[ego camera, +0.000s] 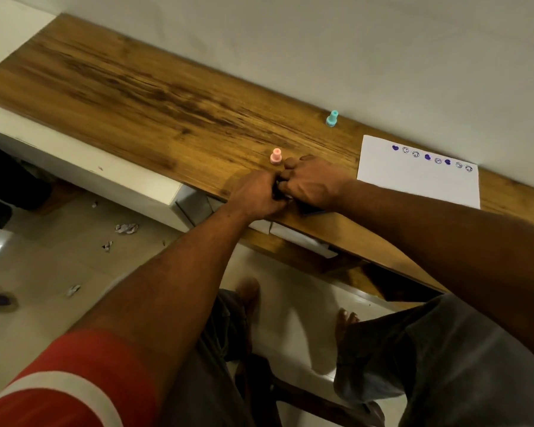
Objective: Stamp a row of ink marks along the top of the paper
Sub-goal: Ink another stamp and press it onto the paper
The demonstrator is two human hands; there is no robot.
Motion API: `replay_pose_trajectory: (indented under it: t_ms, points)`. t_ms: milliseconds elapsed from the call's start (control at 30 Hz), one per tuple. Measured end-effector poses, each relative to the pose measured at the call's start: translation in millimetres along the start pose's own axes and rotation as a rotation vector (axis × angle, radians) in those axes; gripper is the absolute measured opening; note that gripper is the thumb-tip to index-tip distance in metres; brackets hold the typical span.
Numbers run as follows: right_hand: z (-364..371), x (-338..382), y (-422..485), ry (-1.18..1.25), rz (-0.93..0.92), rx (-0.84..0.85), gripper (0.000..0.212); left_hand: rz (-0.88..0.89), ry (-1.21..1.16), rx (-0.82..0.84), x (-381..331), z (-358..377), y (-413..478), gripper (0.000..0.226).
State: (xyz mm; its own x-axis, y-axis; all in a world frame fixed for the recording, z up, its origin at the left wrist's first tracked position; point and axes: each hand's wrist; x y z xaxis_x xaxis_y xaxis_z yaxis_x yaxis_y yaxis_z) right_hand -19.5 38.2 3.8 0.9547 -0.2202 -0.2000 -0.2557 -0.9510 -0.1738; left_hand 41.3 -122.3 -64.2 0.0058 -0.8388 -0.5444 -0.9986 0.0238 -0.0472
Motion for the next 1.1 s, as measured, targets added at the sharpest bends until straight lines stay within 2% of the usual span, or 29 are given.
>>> replay_pose_trajectory:
  t_ms: [133,300,367,467,600,667,800,933,1033,1100]
  points:
    - [2.0,-7.2,-9.3,0.209,0.177,-0.213,0.033,-0.104,-0.012,-0.109,13.4,-7.6,0.9,0.043]
    - [13.5,-47.4,-26.2,0.413,0.705,-0.288,0.024,-0.269,-0.073,-0.202,32.8,-15.1,5.0,0.046]
    - [22.0,-72.3,-28.5,0.395,0.911,-0.339,0.025,-0.263,-0.072,-0.193,33.2,-15.3,5.2,0.047]
    - [29.0,-111.4,-25.8,0.268,1.110,-0.276,0.035,-0.255,-0.055,-0.167,32.3,-16.6,5.9,0.050]
    - [31.4,-141.7,-11.0,0.170,1.092,-0.072,0.062,-0.265,-0.032,-0.161,33.2,-22.3,4.4,0.061]
    - [35.3,-145.7,1.9,0.175,1.067,0.015,0.069,-0.256,-0.023,-0.210,32.5,-27.0,4.4,0.067]
    - [43.5,-141.2,26.5,0.157,1.003,0.091,0.053,-0.253,-0.033,-0.314,30.6,-36.9,6.7,0.068]
    - [52.0,-133.9,30.1,0.145,0.937,0.079,0.034,-0.190,-0.041,-0.340,30.0,-39.2,5.0,0.066]
    - [50.2,-128.2,23.7,0.333,0.901,-0.014,0.038,-0.118,-0.037,-0.365,25.3,-42.4,1.6,0.062]
    - [40.6,-113.7,16.2,0.521,0.944,-0.145,0.037,-0.037,-0.050,-0.380,20.0,-42.3,-1.7,0.057]
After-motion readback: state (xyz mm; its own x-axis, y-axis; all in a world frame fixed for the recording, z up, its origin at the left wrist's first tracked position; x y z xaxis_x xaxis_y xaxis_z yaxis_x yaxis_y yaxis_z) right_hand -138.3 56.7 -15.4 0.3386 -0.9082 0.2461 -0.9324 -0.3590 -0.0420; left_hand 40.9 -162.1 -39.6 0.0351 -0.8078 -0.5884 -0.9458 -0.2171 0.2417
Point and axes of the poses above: each hand's wrist, its own y-axis towards the middle knuckle, its own z-axis out of the palm, x = y × z, and after that the axes turned 5 degrees about -x, right-handed
